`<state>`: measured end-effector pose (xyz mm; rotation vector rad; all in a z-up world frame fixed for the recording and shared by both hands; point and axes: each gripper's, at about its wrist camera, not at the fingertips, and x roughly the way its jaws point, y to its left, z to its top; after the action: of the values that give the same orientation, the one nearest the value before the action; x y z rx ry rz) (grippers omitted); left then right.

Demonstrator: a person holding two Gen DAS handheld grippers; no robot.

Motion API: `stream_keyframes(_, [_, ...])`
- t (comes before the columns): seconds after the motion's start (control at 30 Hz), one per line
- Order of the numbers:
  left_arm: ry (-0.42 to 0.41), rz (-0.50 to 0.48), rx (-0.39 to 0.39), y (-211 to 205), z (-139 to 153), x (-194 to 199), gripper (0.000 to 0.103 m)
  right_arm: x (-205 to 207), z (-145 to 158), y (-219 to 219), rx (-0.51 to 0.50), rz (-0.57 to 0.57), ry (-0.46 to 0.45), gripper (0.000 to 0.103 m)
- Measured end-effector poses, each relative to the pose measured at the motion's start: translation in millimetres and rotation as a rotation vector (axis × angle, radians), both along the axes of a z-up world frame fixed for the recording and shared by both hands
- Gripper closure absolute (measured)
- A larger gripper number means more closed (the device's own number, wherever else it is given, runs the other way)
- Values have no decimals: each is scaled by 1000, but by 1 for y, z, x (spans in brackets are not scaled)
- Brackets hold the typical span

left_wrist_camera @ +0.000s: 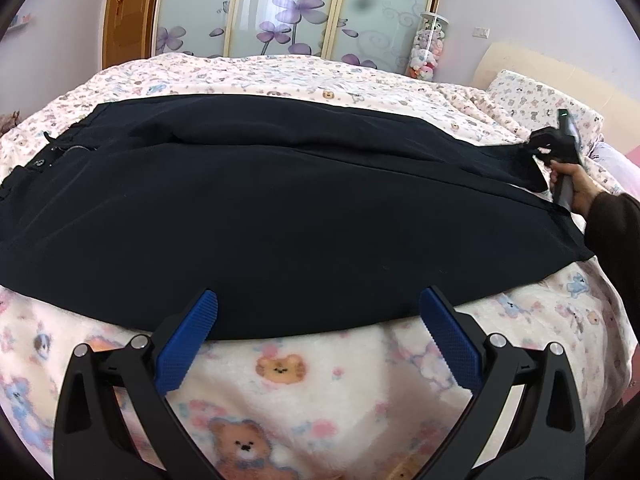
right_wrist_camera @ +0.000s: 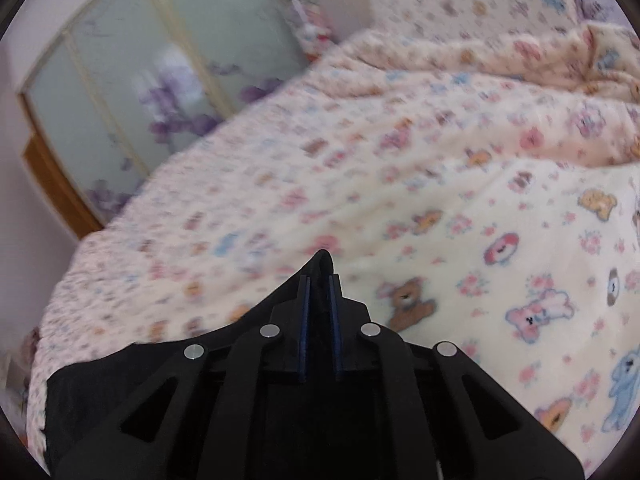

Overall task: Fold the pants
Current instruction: 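Reach the right gripper to the trouser hems and close on them, then lift the hems with the right gripper and fold them toward the waistband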

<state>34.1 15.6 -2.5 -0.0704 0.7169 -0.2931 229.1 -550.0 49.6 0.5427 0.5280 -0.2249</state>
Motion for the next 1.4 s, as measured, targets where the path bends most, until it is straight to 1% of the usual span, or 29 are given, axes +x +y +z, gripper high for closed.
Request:
stream_keyframes(0.03, [-1,-1,-3,0,0,0,2,-9,5,5,-6,32,-31,94])
stream_keyframes(0.1, [-2,-1,-11,0,1,-2,2,-46,19,24,-38,126,-118,95])
stream_keyframes(0.13, [-3,0,-16,0,1,-2,2,-56,23,30,-41,154,-142,95])
stream_keyframes(0.2, [-4,4,-30,2,1,-3,2,-100,27,40,-37,201,-205,95])
stream_keyframes(0.27, [-6,9,-45,5,1,-5,2,-137,24,43,5,211,-243,95])
stream_keyframes(0.33, [-13,18,-63,9,1,-7,2,-179,10,44,88,198,-260,95])
stream_keyframes(0.4, [-24,32,-88,13,3,-11,2,-210,-5,47,145,169,-239,95])
stream_keyframes(0.47, [-37,43,-109,17,4,-14,2,-228,-20,52,172,136,-188,95])
stream_keyframes(0.53, [-52,60,-118,19,6,-18,2,-235,-36,64,158,110,-72,95])
stream_keyframes(0.57, [-54,65,-116,20,6,-19,2,-233,-42,72,137,104,8,94])
stream_keyframes(0.6, [-53,70,-111,20,6,-19,2,-231,-43,76,128,108,47,94])
stream_keyframes(0.67, [-35,66,-106,19,4,-19,2,-231,-38,84,95,93,102,85])
stream_keyframes(0.7, [-24,60,-104,18,3,-21,2,-236,-31,87,73,78,117,74])
stream_keyframes(0.73, [-10,54,-96,16,1,-22,2,-241,-25,90,51,58,130,57])
stream_keyframes(0.77, [-2,44,-84,13,-1,-24,2,-247,-17,92,28,32,131,49])
stream_keyframes(0.8, [4,30,-71,11,-2,-25,2,-256,-5,93,30,0,94,44])
stream_keyframes(0.87, [7,10,-26,5,-3,-27,2,-266,12,97,98,11,1,44])
stream_keyframes(0.93, [0,12,-21,5,-2,-29,2,-255,28,117,217,108,-65,44])
stream_keyframes(0.97, [-1,19,-31,7,-1,-29,2,-246,30,127,259,145,-70,45])
stream_keyframes(1.0, [-3,28,-48,10,1,-29,2,-230,31,143,339,199,-74,45])
stream_keyframes(1.03, [-13,48,-85,17,5,-29,2,-210,29,161,440,254,-76,45])
stream_keyframes(1.07, [-23,61,-112,22,8,-29,2,-197,28,172,494,280,-71,45])
stream_keyframes(1.1, [-38,75,-151,31,11,-30,2,-172,23,190,579,311,-58,45])
stream_keyframes(1.13, [-68,100,-209,44,16,-32,2,-154,19,205,640,325,-45,45])
stream_keyframes(1.17, [-97,127,-253,55,19,-34,2,-140,12,221,696,326,-32,46])
stream_keyframes(1.23, [-145,204,-335,79,25,-37,2,-102,-7,246,809,284,21,46])
stream_keyframes(1.27, [-151,242,-363,91,26,-36,2,-88,-17,255,850,254,45,47])
stream_keyframes(1.33, [-142,288,-391,107,28,-31,2,-64,-39,271,929,172,82,54])
stream_keyframes(1.4, [-124,307,-433,120,26,-27,2,-44,-52,277,966,86,89,55])
